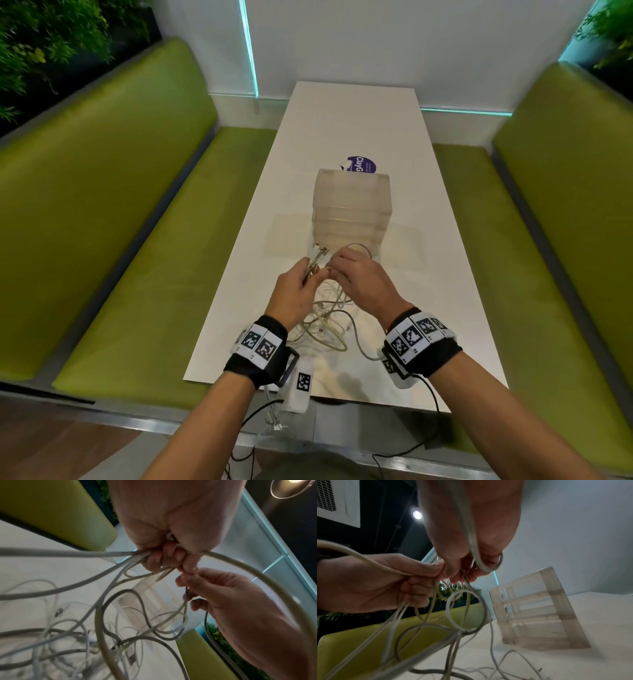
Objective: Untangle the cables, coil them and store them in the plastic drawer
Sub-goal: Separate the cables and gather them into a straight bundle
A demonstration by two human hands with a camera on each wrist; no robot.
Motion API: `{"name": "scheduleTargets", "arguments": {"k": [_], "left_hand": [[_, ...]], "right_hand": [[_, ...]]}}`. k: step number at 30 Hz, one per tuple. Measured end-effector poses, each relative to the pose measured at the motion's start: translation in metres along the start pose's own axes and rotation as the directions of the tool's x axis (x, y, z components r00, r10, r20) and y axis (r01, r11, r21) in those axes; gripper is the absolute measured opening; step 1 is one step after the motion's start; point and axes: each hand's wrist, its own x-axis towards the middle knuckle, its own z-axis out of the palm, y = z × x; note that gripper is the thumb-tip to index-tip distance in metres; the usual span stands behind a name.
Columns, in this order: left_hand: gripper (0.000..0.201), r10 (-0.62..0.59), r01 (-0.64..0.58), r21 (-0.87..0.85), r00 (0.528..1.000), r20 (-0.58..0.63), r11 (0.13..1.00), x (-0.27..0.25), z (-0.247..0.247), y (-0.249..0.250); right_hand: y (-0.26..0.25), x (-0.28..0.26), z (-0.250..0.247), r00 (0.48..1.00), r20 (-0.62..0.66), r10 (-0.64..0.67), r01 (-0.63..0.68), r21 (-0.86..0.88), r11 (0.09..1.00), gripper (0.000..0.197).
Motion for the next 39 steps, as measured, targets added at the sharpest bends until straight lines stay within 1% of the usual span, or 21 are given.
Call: {"name": "scheduleTargets", "arguments": {"k": [2, 5, 7, 9, 11, 13, 15, 16, 18, 20, 22, 24, 26, 27, 30, 32, 35, 36, 39], "left_hand": [[0.033, 0.009, -0.013, -0.049, 0.997, -0.077, 0.999, -0.001, -0.008, 0.003], [0.031, 0.012, -0.036, -0.148, 0.987, -0.16, 0.988, -0.003, -0.022, 0.005], [0.025, 0.012, -0.061, -0.221, 0.976, -0.217, 0.973, -0.004, -0.029, 0.007], [0.017, 0.013, -0.082, -0.257, 0.965, -0.261, 0.963, -0.004, -0.034, 0.011], [0.02, 0.014, -0.098, -0.268, 0.955, -0.297, 0.958, -0.005, -0.036, 0.011], [0.033, 0.008, -0.102, -0.272, 0.946, -0.326, 0.957, -0.005, -0.037, 0.004], [0.046, -0.007, -0.076, -0.245, 0.947, -0.322, 0.966, -0.004, -0.036, -0.004], [0.048, -0.017, -0.055, -0.225, 0.952, -0.307, 0.973, -0.005, -0.035, -0.007], [0.04, -0.037, -0.026, -0.217, 0.96, -0.279, 0.976, -0.007, -0.034, -0.007], [0.029, -0.088, 0.011, -0.262, 0.956, -0.281, 0.965, -0.006, -0.034, -0.006], [0.03, -0.114, 0.025, -0.298, 0.951, -0.287, 0.954, -0.003, -0.037, -0.009], [0.034, -0.112, 0.021, -0.305, 0.952, -0.286, 0.952, -0.002, -0.04, -0.012], [0.041, -0.107, 0.026, -0.282, 0.956, -0.275, 0.959, -0.002, -0.039, -0.014], [0.04, -0.102, 0.025, -0.276, 0.957, -0.27, 0.961, -0.002, -0.038, -0.014], [0.041, -0.109, 0.027, -0.311, 0.962, -0.251, 0.95, -0.005, -0.035, -0.011], [0.044, -0.107, 0.027, -0.311, 0.965, -0.241, 0.95, -0.007, -0.034, -0.01], [0.039, -0.112, 0.029, -0.318, 0.963, -0.246, 0.948, -0.009, -0.035, -0.009], [0.035, -0.115, 0.025, -0.327, 0.959, -0.258, 0.945, -0.009, -0.036, -0.01], [0.024, -0.129, 0.018, -0.343, 0.944, -0.303, 0.939, -0.007, -0.041, -0.009]], "right_hand": [[0.008, -0.001, 0.003, 0.998, 0.02, 0.057, -0.056, -0.041, 0.998, 0.011], [0.025, -0.009, 0.008, 0.988, 0.028, 0.152, -0.149, -0.074, 0.986, 0.014], [0.033, -0.012, 0.009, 0.98, 0.046, 0.192, -0.188, -0.072, 0.979, 0.016], [0.037, -0.012, 0.009, 0.971, 0.048, 0.232, -0.23, -0.057, 0.972, 0.019], [0.039, -0.008, 0.008, 0.964, 0.066, 0.257, -0.255, -0.042, 0.966, 0.021], [0.039, -0.006, 0.007, 0.957, 0.097, 0.273, -0.276, 0.017, 0.961, 0.021], [0.037, -0.006, 0.005, 0.948, 0.115, 0.296, -0.311, 0.155, 0.938, 0.015], [0.035, -0.006, 0.005, 0.944, 0.119, 0.308, -0.328, 0.234, 0.915, 0.012], [0.033, -0.007, 0.003, 0.938, 0.133, 0.321, -0.348, 0.35, 0.87, 0.009], [0.035, -0.008, 0.0, 0.923, 0.187, 0.335, -0.383, 0.407, 0.829, 0.011], [0.038, -0.011, -0.004, 0.902, 0.261, 0.344, -0.428, 0.432, 0.794, 0.017], [0.04, -0.014, -0.008, 0.888, 0.296, 0.352, -0.453, 0.434, 0.779, 0.023], [0.04, -0.015, -0.01, 0.881, 0.297, 0.369, -0.468, 0.429, 0.773, 0.027], [0.04, -0.015, -0.01, 0.882, 0.288, 0.374, -0.468, 0.435, 0.769, 0.025], [0.042, -0.015, -0.007, 0.888, 0.261, 0.378, -0.459, 0.469, 0.754, 0.014], [0.045, -0.015, -0.006, 0.892, 0.266, 0.366, -0.45, 0.43, 0.783, 0.018], [0.047, -0.017, -0.005, 0.902, 0.276, 0.333, -0.415, 0.338, 0.845, 0.024], [0.047, -0.017, -0.005, 0.901, 0.28, 0.33, -0.415, 0.34, 0.844, 0.026], [0.047, -0.019, -0.008, 0.882, 0.274, 0.384, -0.469, 0.414, 0.781, 0.028]]}}
